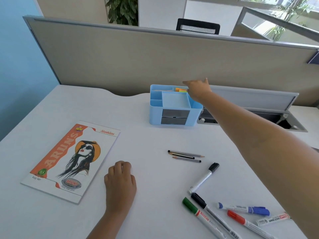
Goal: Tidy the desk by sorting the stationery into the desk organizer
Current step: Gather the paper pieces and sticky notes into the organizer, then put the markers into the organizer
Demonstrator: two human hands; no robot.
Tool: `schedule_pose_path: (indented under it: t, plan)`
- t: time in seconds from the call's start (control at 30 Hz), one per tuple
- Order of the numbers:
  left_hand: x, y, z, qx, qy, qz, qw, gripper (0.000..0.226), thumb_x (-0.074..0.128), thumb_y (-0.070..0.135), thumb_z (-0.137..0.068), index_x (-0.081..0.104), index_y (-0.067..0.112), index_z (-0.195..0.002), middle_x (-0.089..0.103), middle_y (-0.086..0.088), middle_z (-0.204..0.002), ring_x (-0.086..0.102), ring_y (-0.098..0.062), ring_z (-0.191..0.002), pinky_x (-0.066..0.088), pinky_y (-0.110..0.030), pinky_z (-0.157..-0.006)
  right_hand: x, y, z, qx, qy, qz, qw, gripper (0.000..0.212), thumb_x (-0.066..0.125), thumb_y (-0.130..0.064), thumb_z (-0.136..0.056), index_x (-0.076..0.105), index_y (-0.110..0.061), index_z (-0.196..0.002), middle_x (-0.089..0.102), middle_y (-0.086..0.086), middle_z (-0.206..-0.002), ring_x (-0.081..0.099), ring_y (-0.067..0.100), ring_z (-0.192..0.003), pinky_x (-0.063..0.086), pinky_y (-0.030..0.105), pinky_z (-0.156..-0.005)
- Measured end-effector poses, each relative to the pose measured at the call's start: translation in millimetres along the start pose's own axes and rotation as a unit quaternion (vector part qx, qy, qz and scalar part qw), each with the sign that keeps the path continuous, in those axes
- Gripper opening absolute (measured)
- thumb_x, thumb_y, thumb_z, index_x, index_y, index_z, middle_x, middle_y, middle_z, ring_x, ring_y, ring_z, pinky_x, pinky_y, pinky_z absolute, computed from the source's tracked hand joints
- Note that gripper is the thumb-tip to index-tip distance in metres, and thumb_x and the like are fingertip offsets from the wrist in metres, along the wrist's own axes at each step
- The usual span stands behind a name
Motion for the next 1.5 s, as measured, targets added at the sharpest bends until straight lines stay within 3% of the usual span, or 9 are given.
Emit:
schedule_pose_path:
  t: [0.23,0.4,0.53,0.67,0.77,0.93,1.1,1.27,1.5]
  plan:
    - [-1,-2,1,0.010,0.010,-0.004,1.000,0.024,0.065,-0.008,-0.063,0.058,0.004,-0.083,0.057,-0.014,-0.083,0.051,-0.031,-0.068,0.041,-0.037,-0.054,-14,-15,97,-0.026,0.060,-0.198,0.978,0.047,0.048,-0.020,-0.093,0.036,-0.023,-0.138,0.045,0.009,-0.139,0.043,0.031,-0.126,0.029,0.045,-0.107]
    - [0,0,0,0.033,0.021,0.006,0.999,0.018,0.060,-0.006,-0.067,0.058,0.004,-0.081,0.056,-0.014,-0.081,0.050,-0.033,-0.065,0.040,-0.037,-0.053,17,-18,190,-0.054,-0.039,-0.207,0.976,0.045,0.054,-0.024,-0.091,0.040,-0.029,-0.134,0.042,-0.001,-0.142,0.039,0.022,-0.130,0.027,0.048,-0.111]
    - [1,8,8,0.094,0.020,0.037,0.995,0.026,0.033,0.015,-0.079,0.057,0.007,-0.083,0.057,-0.010,-0.081,0.051,-0.031,-0.065,0.041,-0.034,-0.054,53,24,261,0.031,-0.101,-0.274,0.956,0.043,0.056,-0.025,-0.090,0.044,-0.031,-0.131,0.043,-0.005,-0.141,0.038,0.018,-0.131,0.029,0.038,-0.113]
    - [-2,39,30,0.271,-0.011,0.097,0.958,0.042,0.040,0.047,-0.089,0.051,0.019,-0.117,0.062,-0.002,-0.106,0.054,-0.021,-0.092,0.042,-0.034,-0.072,77,57,328,0.125,-0.128,-0.336,0.925,0.039,0.053,-0.022,-0.092,0.047,-0.024,-0.130,0.046,-0.003,-0.138,0.041,0.014,-0.129,0.025,0.019,-0.102]
    - [2,63,56,0.366,-0.078,0.112,0.921,0.052,0.033,0.059,-0.091,0.042,0.028,-0.131,0.059,0.005,-0.118,0.049,-0.013,-0.104,0.036,-0.026,-0.083,86,91,373,0.200,-0.077,-0.330,0.920,0.034,0.049,-0.017,-0.094,0.051,-0.024,-0.127,0.047,-0.003,-0.139,0.043,0.017,-0.129,0.030,0.024,-0.104]
    - [2,58,50,0.303,-0.100,0.124,0.940,0.059,0.029,0.062,-0.091,0.049,0.021,-0.128,0.061,0.004,-0.112,0.050,-0.011,-0.103,0.035,-0.023,-0.081,99,137,438,0.376,0.002,-0.298,0.877,0.038,0.040,-0.006,-0.094,0.050,-0.019,-0.129,0.037,0.007,-0.148,0.037,0.030,-0.133,0.034,0.044,-0.108]
    - [4,58,52,0.290,-0.108,0.117,0.944,0.061,0.025,0.063,-0.091,0.056,0.017,-0.117,0.063,0.004,-0.107,0.048,-0.011,-0.102,0.033,-0.024,-0.081,119,99,447,0.329,-0.065,-0.239,0.911,0.043,0.043,-0.011,-0.094,0.043,-0.023,-0.135,0.028,0.004,-0.153,0.029,0.028,-0.137,0.027,0.037,-0.112]
    - [3,59,51,0.286,-0.103,0.116,0.946,0.062,0.025,0.063,-0.091,0.060,0.015,-0.111,0.064,0.004,-0.106,0.048,-0.010,-0.102,0.033,-0.023,-0.081,110,69,430,0.323,-0.034,-0.199,0.925,0.041,0.041,-0.025,-0.095,0.041,-0.029,-0.136,0.032,-0.003,-0.150,0.035,0.026,-0.130,0.035,0.036,-0.105]
    - [4,57,51,0.286,-0.098,0.116,0.946,0.061,0.025,0.063,-0.091,0.060,0.017,-0.111,0.063,0.007,-0.106,0.047,-0.009,-0.101,0.032,-0.023,-0.081,108,56,412,0.312,-0.031,-0.182,0.932,0.043,0.043,-0.023,-0.093,0.041,-0.031,-0.135,0.039,-0.005,-0.144,0.041,0.025,-0.121,0.038,0.033,-0.095]
Point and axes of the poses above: each hand's wrist, its own z-axis away from the middle knuckle, its own x-axis out of the palm, y = z × x, the point moved 8 cm from there along -z, towards the middle knuckle
